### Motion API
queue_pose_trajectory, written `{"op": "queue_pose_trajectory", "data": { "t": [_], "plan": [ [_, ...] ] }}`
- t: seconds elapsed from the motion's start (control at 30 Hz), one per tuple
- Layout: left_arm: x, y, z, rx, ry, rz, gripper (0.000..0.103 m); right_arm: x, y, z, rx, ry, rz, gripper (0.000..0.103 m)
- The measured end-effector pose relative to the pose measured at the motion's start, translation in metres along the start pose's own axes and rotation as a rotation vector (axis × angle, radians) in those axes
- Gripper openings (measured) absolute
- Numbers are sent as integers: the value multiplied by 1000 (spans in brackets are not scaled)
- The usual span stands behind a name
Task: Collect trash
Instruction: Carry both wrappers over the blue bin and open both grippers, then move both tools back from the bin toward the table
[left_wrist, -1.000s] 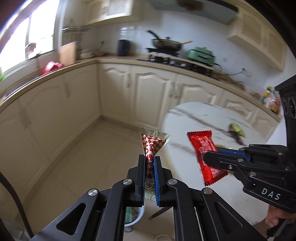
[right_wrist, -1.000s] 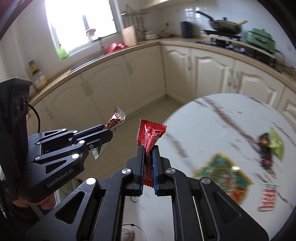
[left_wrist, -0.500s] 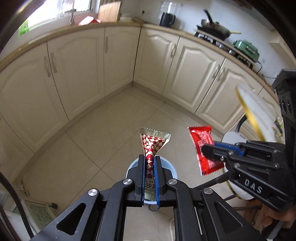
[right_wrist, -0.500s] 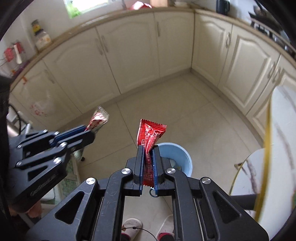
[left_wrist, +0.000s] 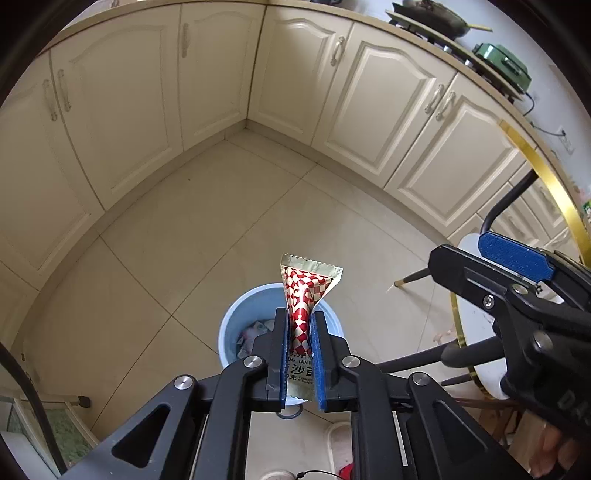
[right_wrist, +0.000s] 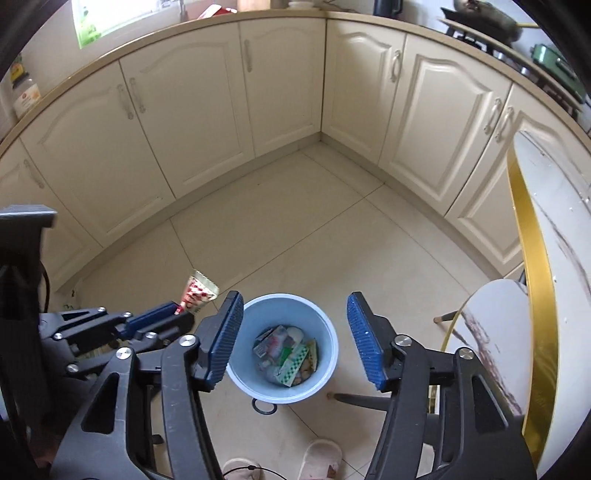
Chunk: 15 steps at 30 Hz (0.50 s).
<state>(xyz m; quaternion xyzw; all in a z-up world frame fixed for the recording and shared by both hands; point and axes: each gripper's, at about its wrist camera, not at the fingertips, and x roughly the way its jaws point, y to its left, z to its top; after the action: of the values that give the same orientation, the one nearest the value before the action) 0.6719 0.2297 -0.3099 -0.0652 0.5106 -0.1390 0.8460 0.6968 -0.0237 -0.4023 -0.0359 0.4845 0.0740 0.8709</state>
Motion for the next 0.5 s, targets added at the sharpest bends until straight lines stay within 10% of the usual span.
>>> {"op": "queue_pose_trajectory", "data": {
  "t": [0.1,0.23,0.5],
  "plan": [
    [4,-5,11,-16,9,14,15,-1,-7,1,23,-2,13,58],
    [-8,-10,13,-41,-15,57,66,-3,-11,1,40,-3,25,61],
    [-62,1,14,-99,-66,156,70,-30,-5,-4,36,-25,81,64]
  ]
}}
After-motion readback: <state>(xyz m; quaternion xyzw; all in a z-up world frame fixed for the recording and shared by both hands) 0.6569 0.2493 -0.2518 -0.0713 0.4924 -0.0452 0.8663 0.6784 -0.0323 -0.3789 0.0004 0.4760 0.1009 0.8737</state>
